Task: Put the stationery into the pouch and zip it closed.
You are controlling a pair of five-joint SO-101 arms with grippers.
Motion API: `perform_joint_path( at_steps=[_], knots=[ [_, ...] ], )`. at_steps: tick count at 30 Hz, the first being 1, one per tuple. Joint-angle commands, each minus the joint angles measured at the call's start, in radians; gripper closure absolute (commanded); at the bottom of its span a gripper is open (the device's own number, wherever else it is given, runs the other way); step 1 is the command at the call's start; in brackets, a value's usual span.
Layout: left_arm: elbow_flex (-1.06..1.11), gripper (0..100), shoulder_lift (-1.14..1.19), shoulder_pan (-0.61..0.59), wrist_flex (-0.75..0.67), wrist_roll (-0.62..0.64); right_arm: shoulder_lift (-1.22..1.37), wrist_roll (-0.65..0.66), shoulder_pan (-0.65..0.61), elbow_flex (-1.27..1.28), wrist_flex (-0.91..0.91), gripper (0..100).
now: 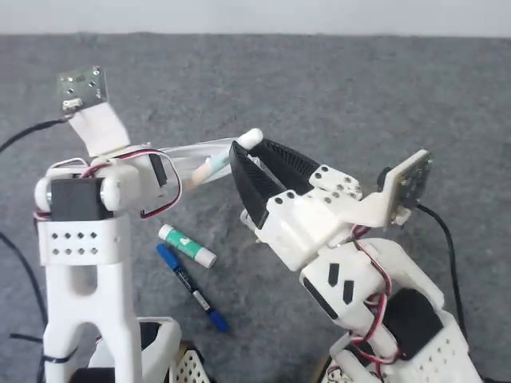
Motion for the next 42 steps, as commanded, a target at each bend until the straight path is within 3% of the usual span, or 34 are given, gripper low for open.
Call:
perform_joint_path(
  at_steps=[1,7,22,28,33,42],
  knots=[
    [-0.010,99,-0.014,0.003,-0.029,0.008,-0.019,0.074,0.016,0.032,-0.087,99.2],
    [-0.010,99,-0.014,0.003,-0.029,0.008,-0.019,0.107,0.102,0.123,-0.211,99.2],
    [-0.010,99,-0.014,0.003,-0.029,0.008,-0.120,0.109,0.105,0.181,-0.223,99.2],
    [-0.010,99,-0.014,0.003,-0.029,0.008,-0.065,0.112,0.104,0.334,-0.395,99.2],
    [-0.010,99,-0.014,0.003,-0.028,0.008,-0.050,0.204,0.102,0.407,-0.489,99.2],
    [-0.010,99,-0.014,0.008,-0.029,0.008,-0.045,0.224,-0.019,0.480,-0.492,99.2]
  ],
)
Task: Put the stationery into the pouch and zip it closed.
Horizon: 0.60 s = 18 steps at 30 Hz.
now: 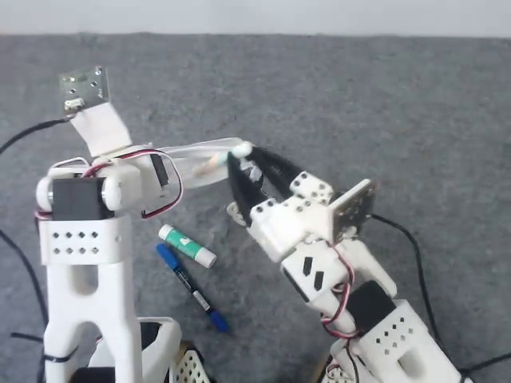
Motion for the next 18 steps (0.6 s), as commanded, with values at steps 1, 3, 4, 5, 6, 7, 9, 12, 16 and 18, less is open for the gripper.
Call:
perform_joint_path(
  at_steps=[1,3,4,5,6,7,9,12,16,18],
  knots=[
    [-0.012,99,-0.014,0.002,-0.029,0.008,0.012,0.014,-0.033,-0.003,-0.021,99.2],
    [-0.012,99,-0.014,0.002,-0.029,0.008,0.012,0.014,-0.033,-0.002,-0.021,99.0],
    [-0.010,99,-0.014,0.003,-0.028,0.008,0.012,0.015,-0.028,-0.002,-0.021,98.9],
    [-0.010,99,-0.014,0.003,-0.028,0.008,0.012,0.015,-0.027,-0.002,-0.019,98.8],
    [-0.010,99,-0.014,0.003,-0.028,0.008,0.012,0.015,-0.027,-0.002,-0.016,98.8],
    [-0.010,99,-0.014,0.003,-0.028,0.008,0.012,0.015,-0.027,-0.002,-0.002,98.6],
    [-0.010,99,-0.014,0.003,-0.028,0.008,0.012,0.015,-0.030,-0.003,0.035,94.8],
    [-0.010,99,-0.014,0.003,-0.028,0.008,0.012,0.014,-0.031,-0.003,0.073,84.3],
    [-0.010,99,-0.014,0.003,-0.028,0.008,0.008,0.011,-0.031,-0.003,0.096,82.3],
    [-0.010,99,-0.014,0.002,-0.028,0.008,0.002,0.009,-0.031,-0.005,0.116,85.1]
  ],
)
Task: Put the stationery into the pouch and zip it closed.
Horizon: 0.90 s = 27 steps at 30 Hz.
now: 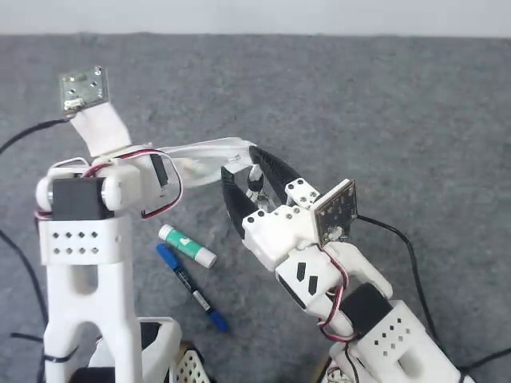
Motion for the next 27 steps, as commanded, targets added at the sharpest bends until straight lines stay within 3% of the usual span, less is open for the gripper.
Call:
perform_joint_path(
  at_steps=[1,15,24,27],
  knots=[
    [-0.010,99,-0.014,0.003,-0.028,0.008,0.002,0.006,-0.007,-0.015,0.031,86.1],
    [-0.008,99,-0.012,0.000,-0.028,0.008,0.001,0.006,-0.004,-0.026,0.087,87.4],
    [0.005,99,-0.012,0.006,-0.038,0.008,0.008,-0.126,-0.002,-0.261,0.481,87.2],
    [0.005,99,-0.012,0.005,-0.038,0.008,0.012,-0.126,-0.002,-0.287,0.532,87.2]
  ],
)
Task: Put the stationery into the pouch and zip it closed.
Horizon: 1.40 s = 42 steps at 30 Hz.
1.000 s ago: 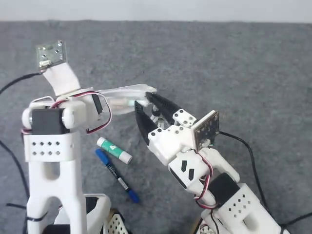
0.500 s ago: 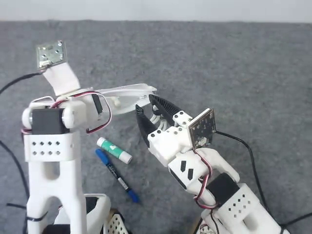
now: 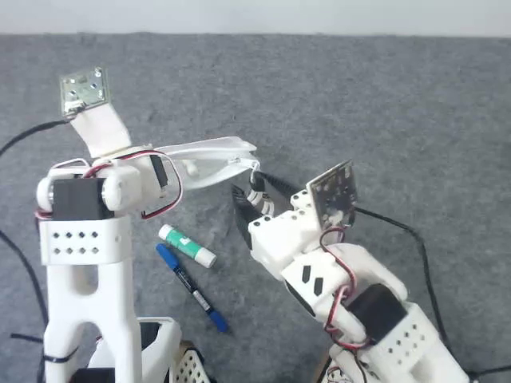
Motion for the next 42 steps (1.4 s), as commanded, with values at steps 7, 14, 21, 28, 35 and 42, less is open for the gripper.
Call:
perform_joint_path(
  at_steps=[7,14,21,28,35,42],
  knots=[
    [-0.012,99,-0.012,0.002,-0.034,0.008,0.012,-0.043,-0.002,-0.080,0.050,87.6],
    [-0.012,99,-0.012,0.002,-0.034,0.008,0.012,-0.107,0.122,-0.101,0.051,87.6],
    [-0.010,99,-0.012,0.002,-0.034,0.008,0.012,-0.133,0.130,-0.123,0.090,87.6],
    [-0.010,99,-0.012,0.000,-0.034,0.008,0.012,-0.190,0.128,-0.249,0.312,87.3],
    [-0.010,99,-0.012,-0.020,-0.034,0.008,0.051,-0.222,0.130,-0.216,0.340,87.6],
    [-0.010,99,-0.012,-0.055,-0.043,0.009,0.232,-0.252,0.199,-0.227,0.320,87.6]
  ],
)
